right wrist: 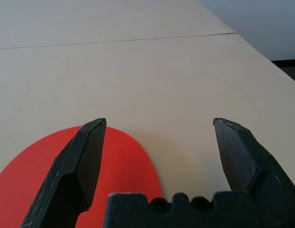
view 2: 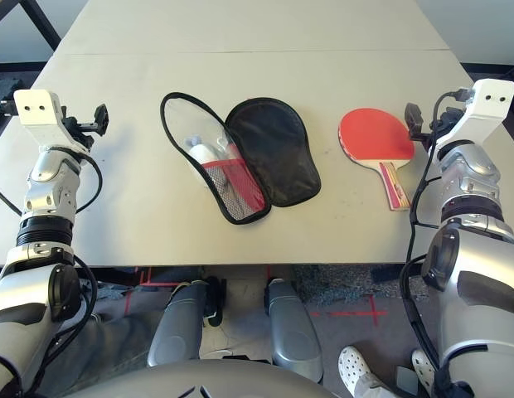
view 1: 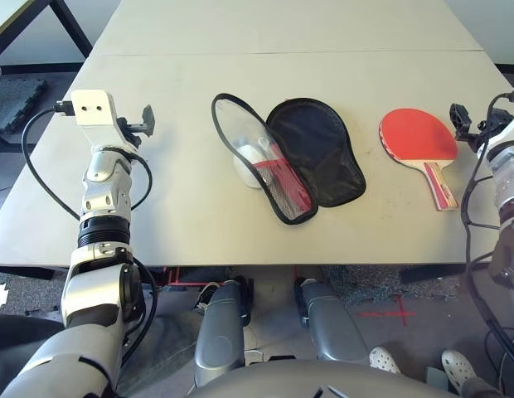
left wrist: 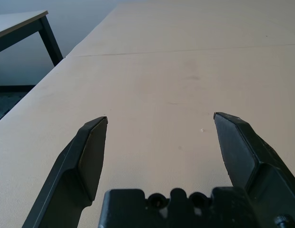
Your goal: Store the ping-pong paddle in its case and zip it.
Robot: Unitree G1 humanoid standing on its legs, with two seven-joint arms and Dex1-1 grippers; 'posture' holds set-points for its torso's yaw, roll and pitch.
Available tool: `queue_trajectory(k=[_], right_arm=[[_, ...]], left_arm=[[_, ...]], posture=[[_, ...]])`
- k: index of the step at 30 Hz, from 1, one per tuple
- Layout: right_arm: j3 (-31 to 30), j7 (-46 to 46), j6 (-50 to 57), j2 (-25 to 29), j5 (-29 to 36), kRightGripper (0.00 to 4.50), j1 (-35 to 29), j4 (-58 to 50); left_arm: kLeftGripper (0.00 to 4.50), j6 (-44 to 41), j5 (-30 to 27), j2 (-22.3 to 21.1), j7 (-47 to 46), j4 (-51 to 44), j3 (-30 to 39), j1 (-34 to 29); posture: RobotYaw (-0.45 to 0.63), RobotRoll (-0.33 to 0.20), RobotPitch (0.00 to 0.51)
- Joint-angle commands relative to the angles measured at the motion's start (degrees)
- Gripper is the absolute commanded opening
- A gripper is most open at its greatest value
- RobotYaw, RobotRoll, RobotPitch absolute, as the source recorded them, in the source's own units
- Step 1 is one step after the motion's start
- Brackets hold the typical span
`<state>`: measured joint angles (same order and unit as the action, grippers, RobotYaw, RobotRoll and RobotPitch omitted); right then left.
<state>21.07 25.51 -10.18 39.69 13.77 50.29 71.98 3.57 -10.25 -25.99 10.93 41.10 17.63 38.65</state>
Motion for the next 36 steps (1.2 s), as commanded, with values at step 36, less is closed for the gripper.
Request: queue_trajectory(k=[36], right_arm=[[-9.6, 11.6, 70.3, 11.2, 4.0, 4.48, -14.2, -52.6]], left_arm=[[4.5, -43.7, -15.9, -2.0, 32.5, -51.4, -26.3, 1.5]], posture=[[-0.07, 0.0, 0.207]])
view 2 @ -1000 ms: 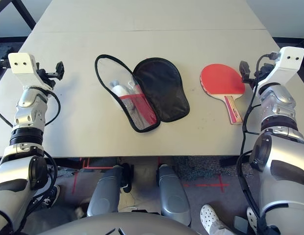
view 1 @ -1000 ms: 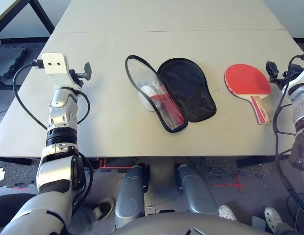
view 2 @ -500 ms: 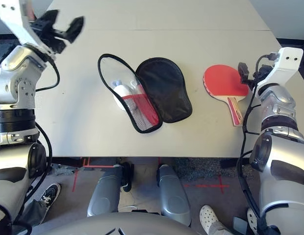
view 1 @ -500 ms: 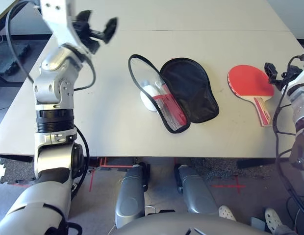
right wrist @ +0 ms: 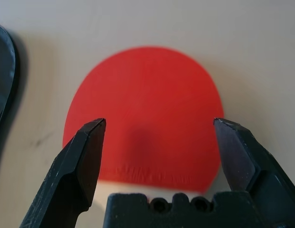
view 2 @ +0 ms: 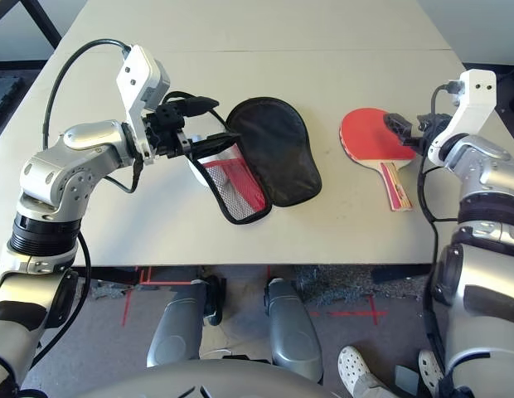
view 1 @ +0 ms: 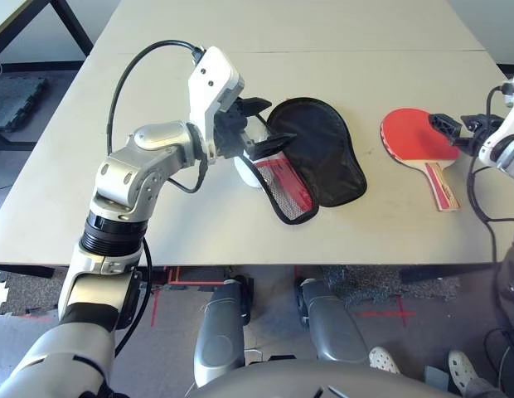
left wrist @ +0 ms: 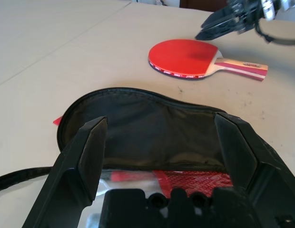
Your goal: Store the ping-pong paddle in its case and zip it.
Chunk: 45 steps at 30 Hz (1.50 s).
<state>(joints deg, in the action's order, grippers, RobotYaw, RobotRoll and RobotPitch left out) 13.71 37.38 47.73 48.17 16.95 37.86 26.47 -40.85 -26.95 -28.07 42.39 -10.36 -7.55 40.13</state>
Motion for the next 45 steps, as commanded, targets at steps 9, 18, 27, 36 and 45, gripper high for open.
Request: queue_trajectory(k=[9, 18, 27, 36, 45], right_arm=[[-2.4, -5.0, 32.1, 1.5, 2.1, 4.48, -2.8, -16.1], [-4.5, -10.0, 28.0, -3.9, -0.5, 4.48, -2.1, -9.5], [-6.7, -10.1, 24.2, -4.6, -1.7, 1.79, -3.8, -12.0], [-3.9, -12.3, 17.5, -4.3, -2.2, 1.07, -4.8, -20.8], [-2.2, -17.9, 23.0, -14.8, 0.6, 1.07, -1.0, -31.8]], left_arm=[[4.5, 0.7, 1.7, 0.7, 1.7, -0.2, -1.9, -0.6], [4.5, 0.9, 2.5, 0.9, 1.8, -0.5, -2.1, -0.4], [4.5, 1.1, 3.3, 0.7, 1.5, -1.4, -2.1, -1.5], [4.5, 1.7, 3.9, 0.9, 1.7, -1.0, -2.5, -1.7], [4.5, 1.7, 4.5, 0.8, 2.1, -0.7, -2.8, -1.8]], posture=[[-0.07, 0.0, 0.211], [-0.05, 0.0, 0.213], [-0.03, 0.0, 0.211], [-0.04, 0.0, 0.203], [-0.03, 0.0, 0.207]])
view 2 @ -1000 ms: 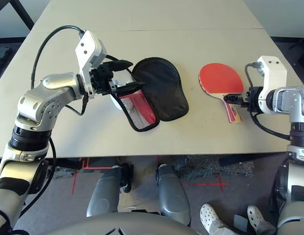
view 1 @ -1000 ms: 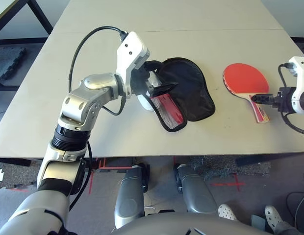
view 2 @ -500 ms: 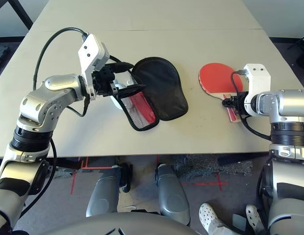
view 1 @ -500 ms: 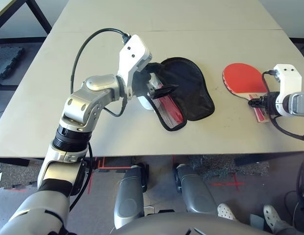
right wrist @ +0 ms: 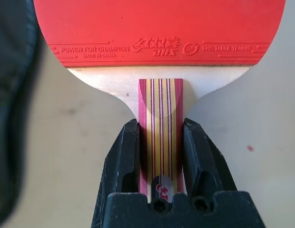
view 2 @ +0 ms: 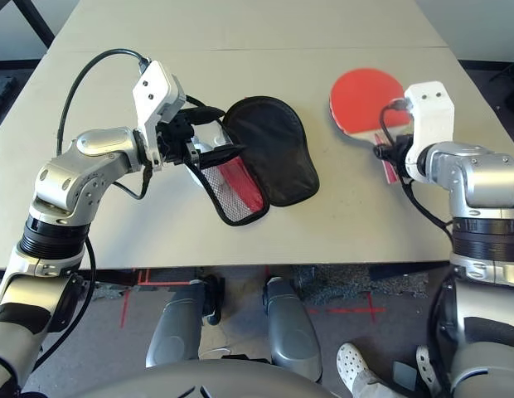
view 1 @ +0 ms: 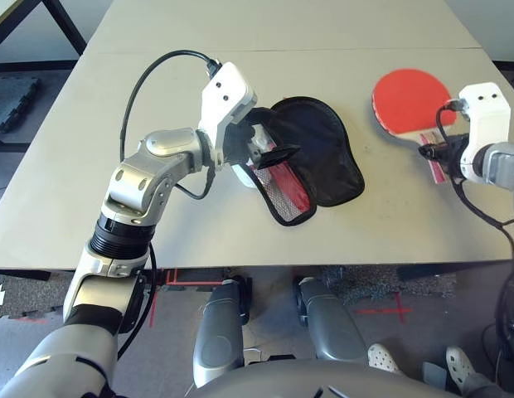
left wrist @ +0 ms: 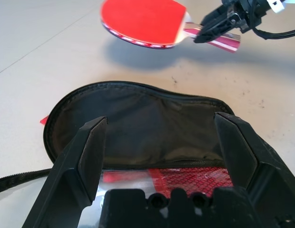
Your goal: Store the ping-pong paddle in its case and zip it.
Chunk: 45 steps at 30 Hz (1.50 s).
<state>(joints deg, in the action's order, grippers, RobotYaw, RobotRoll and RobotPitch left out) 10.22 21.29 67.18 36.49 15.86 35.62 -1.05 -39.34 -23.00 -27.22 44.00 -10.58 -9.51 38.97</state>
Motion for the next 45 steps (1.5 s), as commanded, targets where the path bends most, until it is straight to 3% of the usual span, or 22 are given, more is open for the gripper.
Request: queue_trajectory(k=[1, 7, 15, 33, 45], right_arm=[[1.6, -2.8, 5.2, -5.3, 2.1, 1.07, 1.6, -5.8], [-0.2, -8.0, 11.8, -16.2, 2.3, 1.07, 0.7, -14.1], [-2.7, -10.7, 14.7, -21.2, 1.2, 1.07, 2.5, -11.9], [-10.5, -4.9, 15.0, -18.0, 2.3, 1.07, 3.8, -7.5], [-9.4, -6.5, 16.1, -19.8, 1.0, 1.07, 3.5, -7.0]], left_arm=[[4.5, 0.2, 0.7, -0.1, 0.5, -0.5, -0.8, -0.7], [4.5, -0.7, 0.6, -0.2, 0.0, -1.6, -0.3, -1.3], [4.5, -1.3, 0.5, -0.2, -0.8, -2.7, 0.0, -2.0], [4.5, -1.4, 0.5, 0.0, -2.4, -3.6, 0.2, -3.1], [4.5, -1.0, 0.8, 0.2, -2.5, -3.4, -0.3, -3.2]], posture=[[-0.03, 0.0, 0.208], [-0.01, 0.0, 0.214], [0.01, 0.0, 0.218], [0.04, 0.0, 0.217], [0.04, 0.0, 0.21]])
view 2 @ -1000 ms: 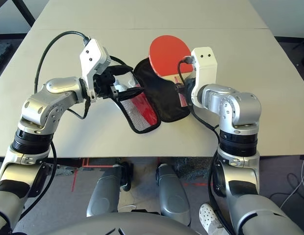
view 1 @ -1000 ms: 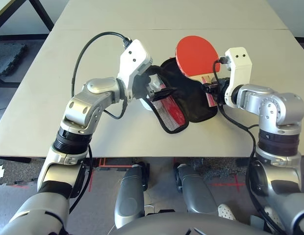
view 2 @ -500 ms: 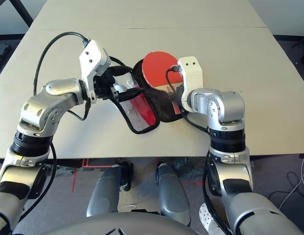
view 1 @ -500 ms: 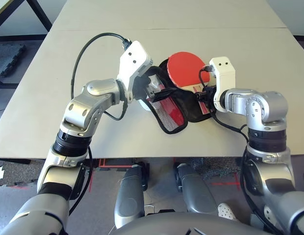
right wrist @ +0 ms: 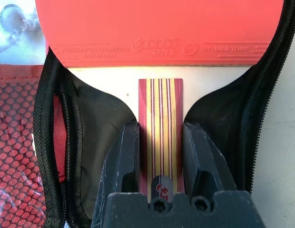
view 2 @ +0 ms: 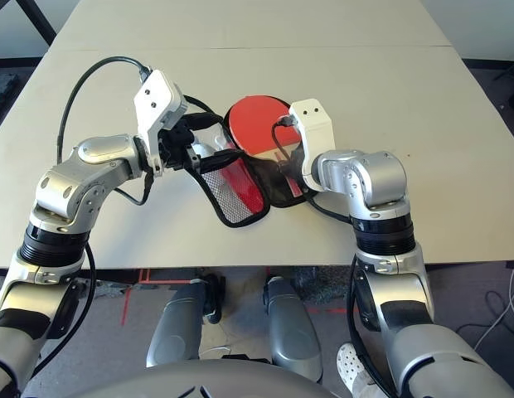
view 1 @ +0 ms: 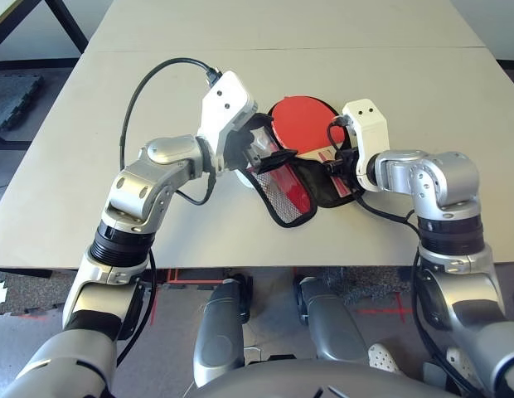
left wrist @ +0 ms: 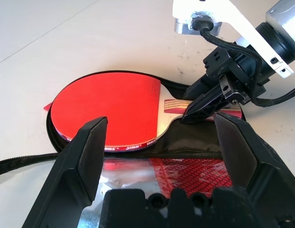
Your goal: Store the ping-pong paddle in its case and zip it.
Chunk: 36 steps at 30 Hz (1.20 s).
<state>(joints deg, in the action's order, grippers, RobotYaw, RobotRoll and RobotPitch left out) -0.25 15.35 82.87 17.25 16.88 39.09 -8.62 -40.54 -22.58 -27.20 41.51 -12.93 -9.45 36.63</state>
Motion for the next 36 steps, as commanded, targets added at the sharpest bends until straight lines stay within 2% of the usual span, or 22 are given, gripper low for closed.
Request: queue_trajectory(k=[1, 2, 8, 10, 12, 16, 18, 21, 24, 28, 30, 33, 36], right_arm=[[1.3, -0.7, 0.5, -0.7, -0.1, 1.07, 0.1, 0.6], [1.6, -0.8, 0.6, -1.0, -0.1, 1.07, 0.1, 0.5], [3.9, -1.0, 0.6, -1.5, 0.5, 3.09, -0.1, 0.0], [5.0, 0.3, 0.9, -0.9, 1.6, 3.91, -0.2, -0.8], [5.2, 2.7, 1.7, 0.4, 3.6, 4.48, -0.5, -1.8], [5.5, 7.4, 3.0, 4.7, 7.3, 4.48, -1.5, -3.8], [5.6, 11.3, 2.4, 8.7, 9.7, 4.48, -2.5, -4.6], [5.2, 18.8, -1.3, 14.7, 13.6, 4.48, -4.3, -4.3], [4.5, 22.4, -5.3, 17.3, 14.8, 4.48, -5.8, -3.1], [6.0, 24.8, -11.3, 17.9, 15.1, 4.48, -7.4, -0.8], [10.0, 24.7, -14.0, 16.0, 16.5, 4.48, -7.8, 0.7], [13.9, 24.1, -16.5, 14.3, 18.4, 4.48, -7.4, 2.2], [15.4, 24.6, -17.3, 15.6, 18.8, 4.48, -6.5, 4.8]], left_arm=[[4.5, 0.3, 0.4, 0.2, 0.0, -1.0, -0.4, -0.9], [4.5, 0.3, 0.5, 0.2, 0.1, -0.9, -0.5, -0.8], [4.5, 0.2, 0.6, 0.0, 0.4, -1.0, -0.4, -0.4], [4.5, -0.1, 0.4, -0.3, 0.5, -1.4, -0.1, -0.1], [4.5, -0.2, 0.3, -0.8, 0.5, -1.8, 0.2, 0.4], [4.5, -1.2, -0.6, -2.3, 0.8, -3.2, 1.9, 2.5], [4.5, -2.0, -1.4, -4.2, 1.1, -3.8, 4.0, 4.5], [4.5, -2.6, -2.1, -8.9, 3.0, -4.1, 7.1, 6.8], [4.5, -1.5, -1.2, -14.6, 5.8, -3.4, 8.3, 6.4], [4.5, 0.1, 0.1, -20.6, 8.0, -0.4, 10.7, 3.9], [4.5, 2.4, 2.1, -23.8, 9.2, 1.4, 10.1, -0.2], [4.5, 5.4, 4.3, -24.9, 9.7, 3.3, 8.9, -5.6], [4.5, 6.4, 4.2, -23.2, 10.0, 3.4, 8.0, -8.6]], posture=[[0.04, 0.0, 0.21], [0.04, 0.0, 0.21], [0.04, 0.0, 0.208], [0.04, 0.0, 0.207], [0.05, 0.0, 0.206], [0.05, 0.0, 0.204], [0.05, 0.0, 0.204], [0.06, 0.0, 0.202], [0.07, 0.0, 0.2], [0.08, 0.0, 0.198], [0.09, 0.0, 0.196], [0.08, 0.0, 0.197], [0.07, 0.0, 0.197]])
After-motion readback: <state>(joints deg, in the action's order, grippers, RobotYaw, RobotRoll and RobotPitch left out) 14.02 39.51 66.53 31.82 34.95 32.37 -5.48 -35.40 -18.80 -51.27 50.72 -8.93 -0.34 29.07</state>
